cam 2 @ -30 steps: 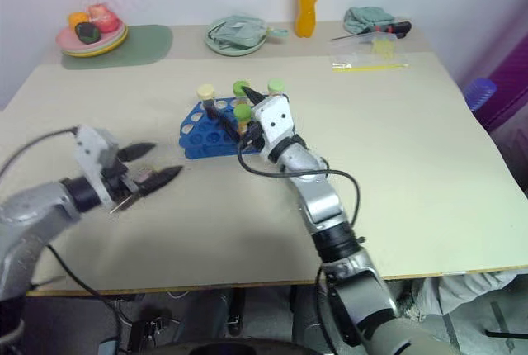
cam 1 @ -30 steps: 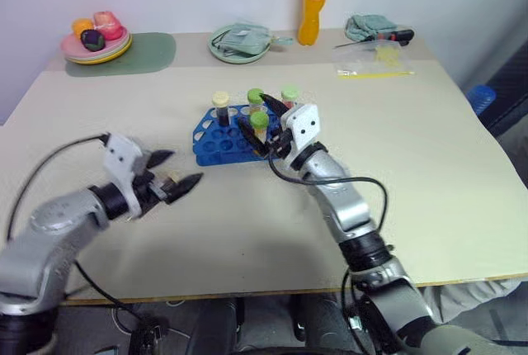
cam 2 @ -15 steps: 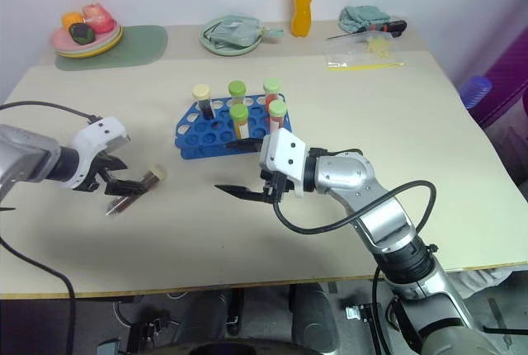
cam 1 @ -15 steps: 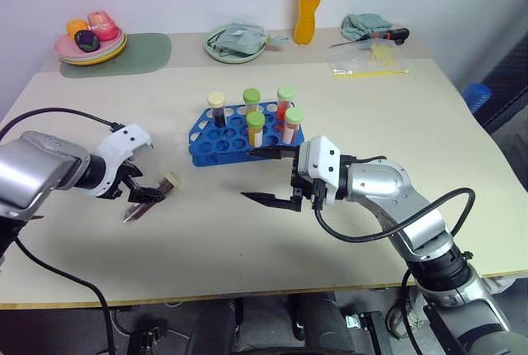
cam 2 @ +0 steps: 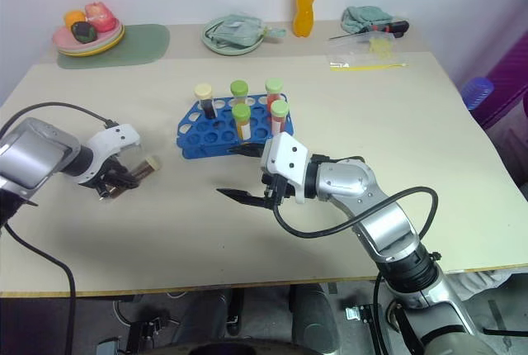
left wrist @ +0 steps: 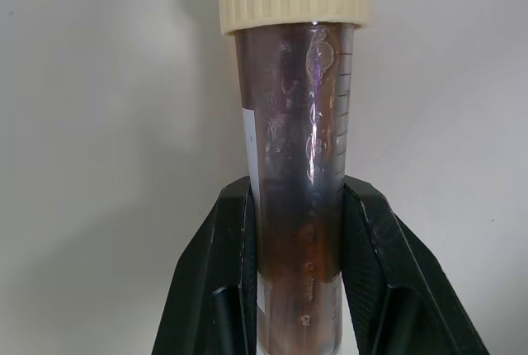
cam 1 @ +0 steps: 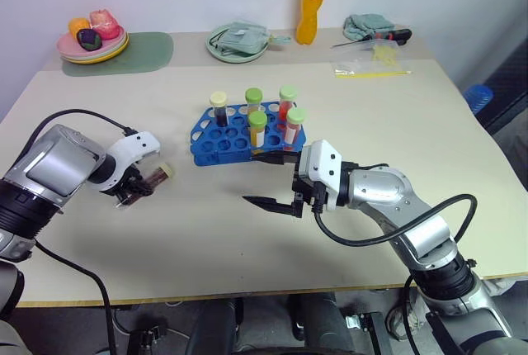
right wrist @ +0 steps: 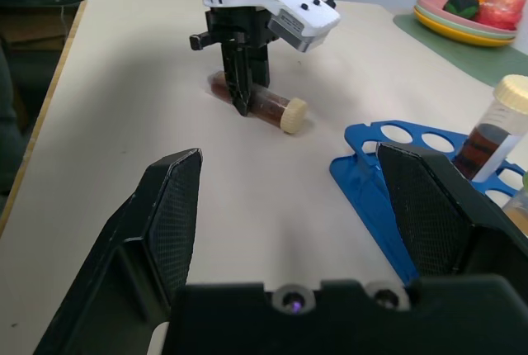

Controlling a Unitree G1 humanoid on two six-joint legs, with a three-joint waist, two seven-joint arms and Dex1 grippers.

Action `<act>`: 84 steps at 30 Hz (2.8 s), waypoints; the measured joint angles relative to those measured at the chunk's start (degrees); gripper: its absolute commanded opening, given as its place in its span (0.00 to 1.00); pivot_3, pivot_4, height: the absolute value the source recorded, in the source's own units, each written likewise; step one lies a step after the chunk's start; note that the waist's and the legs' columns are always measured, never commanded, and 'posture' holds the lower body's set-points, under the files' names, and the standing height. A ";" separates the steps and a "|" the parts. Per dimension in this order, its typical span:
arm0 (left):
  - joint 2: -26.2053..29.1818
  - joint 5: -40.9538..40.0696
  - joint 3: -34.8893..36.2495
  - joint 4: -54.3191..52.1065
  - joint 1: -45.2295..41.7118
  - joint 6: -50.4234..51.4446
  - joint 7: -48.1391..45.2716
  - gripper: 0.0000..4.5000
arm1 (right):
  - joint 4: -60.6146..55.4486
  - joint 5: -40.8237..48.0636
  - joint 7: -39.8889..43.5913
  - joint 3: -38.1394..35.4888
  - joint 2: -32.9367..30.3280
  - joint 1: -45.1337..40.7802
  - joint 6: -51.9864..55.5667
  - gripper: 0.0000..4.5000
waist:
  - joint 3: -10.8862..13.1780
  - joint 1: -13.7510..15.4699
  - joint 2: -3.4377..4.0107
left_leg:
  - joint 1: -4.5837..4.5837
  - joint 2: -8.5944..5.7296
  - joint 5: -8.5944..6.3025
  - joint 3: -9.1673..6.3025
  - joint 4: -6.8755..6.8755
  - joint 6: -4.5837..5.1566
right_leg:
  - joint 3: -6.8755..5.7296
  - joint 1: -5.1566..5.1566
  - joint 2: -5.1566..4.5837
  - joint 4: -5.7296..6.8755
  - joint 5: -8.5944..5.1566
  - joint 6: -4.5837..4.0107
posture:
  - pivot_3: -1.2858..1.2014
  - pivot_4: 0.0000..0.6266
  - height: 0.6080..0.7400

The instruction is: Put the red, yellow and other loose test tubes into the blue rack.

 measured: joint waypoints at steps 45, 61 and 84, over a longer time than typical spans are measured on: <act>-60.00 12.92 24.75 -3.98 25.88 -63.28 54.76 0.17 | 6.76 -4.50 -14.43 -7.18 4.80 11.38 -2.66 0.84 | -0.11 1.49 -0.16 | 0.06 -0.30 0.03 0.09 0.18 -0.04 | 0.09 0.20 -0.34 -0.07 0.27 0.30 | 0.52 0.24 1.00; -59.55 14.19 24.83 2.07 23.02 -67.87 56.34 0.17 | 6.76 -4.60 -14.74 -7.29 5.09 11.40 -2.66 0.84 | -0.12 1.44 -0.15 | 0.09 -0.31 0.03 0.09 0.19 -0.04 | 0.09 0.22 -0.33 -0.06 0.27 0.31 | 0.52 0.24 1.00; -60.15 13.04 25.57 2.84 25.17 -67.06 56.49 0.81 | 6.70 -4.63 -14.63 -7.28 5.01 11.45 -2.65 0.84 | -0.14 1.39 -0.12 | 0.12 -0.29 0.03 0.09 0.17 -0.04 | 0.09 0.23 -0.31 -0.07 0.27 0.30 | 0.52 0.24 1.00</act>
